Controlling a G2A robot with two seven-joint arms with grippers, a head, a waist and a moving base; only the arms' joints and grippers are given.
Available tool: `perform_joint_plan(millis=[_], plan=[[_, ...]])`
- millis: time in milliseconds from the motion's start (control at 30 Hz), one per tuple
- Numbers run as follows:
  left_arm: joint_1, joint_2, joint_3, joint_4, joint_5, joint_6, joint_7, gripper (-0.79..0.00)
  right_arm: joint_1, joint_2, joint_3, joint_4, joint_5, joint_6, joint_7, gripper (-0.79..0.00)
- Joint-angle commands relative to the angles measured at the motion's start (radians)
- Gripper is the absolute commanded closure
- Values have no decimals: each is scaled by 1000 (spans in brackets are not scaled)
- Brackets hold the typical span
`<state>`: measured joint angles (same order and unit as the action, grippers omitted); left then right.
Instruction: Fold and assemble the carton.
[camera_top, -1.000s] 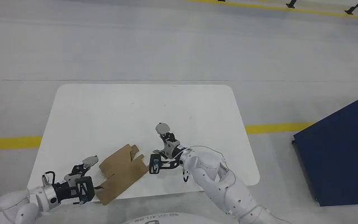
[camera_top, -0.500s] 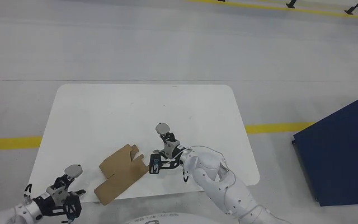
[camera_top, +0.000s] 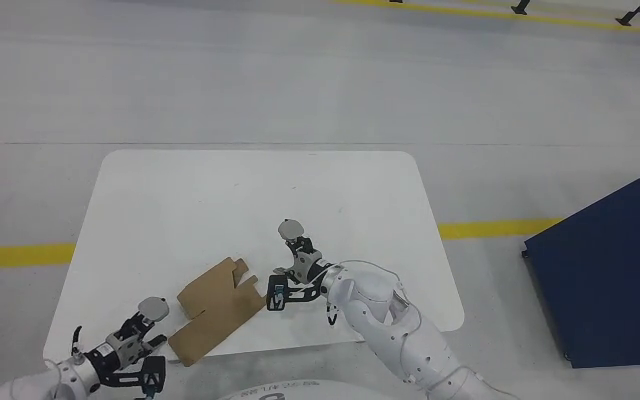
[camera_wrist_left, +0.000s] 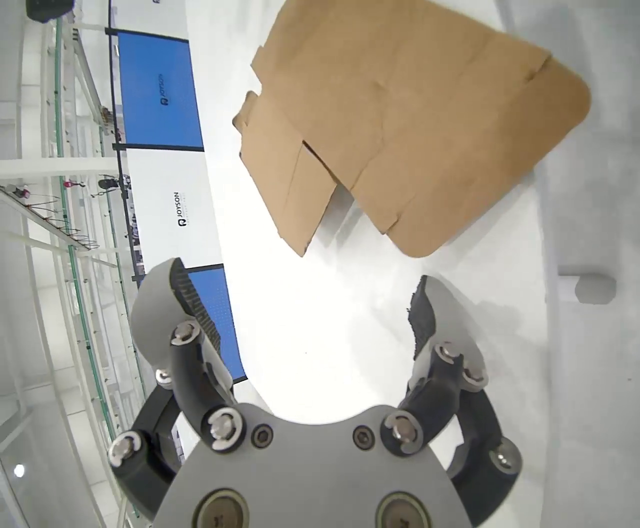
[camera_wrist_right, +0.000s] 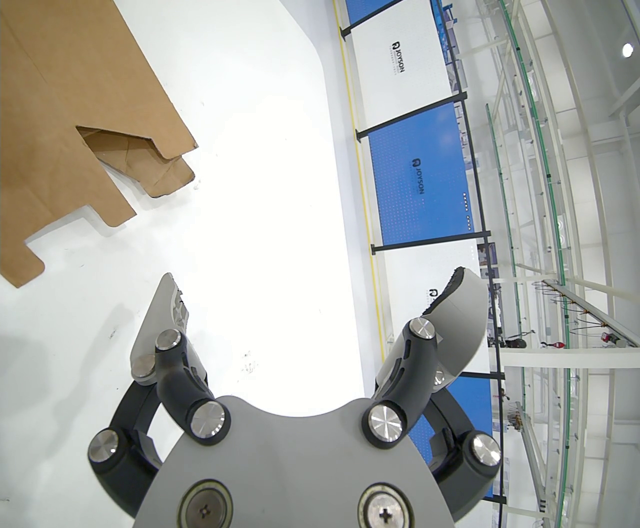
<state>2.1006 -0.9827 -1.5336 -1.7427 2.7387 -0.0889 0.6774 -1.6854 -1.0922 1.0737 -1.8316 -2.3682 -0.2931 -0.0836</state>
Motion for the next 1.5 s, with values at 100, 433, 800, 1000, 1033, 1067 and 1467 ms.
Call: perform_joint_plan(millis=[100,433,800,1000,1033,1067,1467], plan=[[-18,6,9,-3,9,-31,41,-785,0,0,0,0,0,0,0,-785],[-20,16,43,-13,90,-25,39,-785,0,0,0,0,0,0,0,-785],[-54,10,140,-15,192,-6,-105,-785,0,0,0,0,0,0,0,-785],[-62,11,177,-24,223,8,-109,-785,0,0,0,0,0,0,0,-785],[-62,12,180,-26,217,9,-93,-785,0,0,0,0,0,0,0,-785],[-61,14,179,-31,204,12,-71,-785,0,0,0,0,0,0,0,-785],[-44,29,148,-59,147,36,-7,-474,0,0,0,0,0,0,0,-785]])
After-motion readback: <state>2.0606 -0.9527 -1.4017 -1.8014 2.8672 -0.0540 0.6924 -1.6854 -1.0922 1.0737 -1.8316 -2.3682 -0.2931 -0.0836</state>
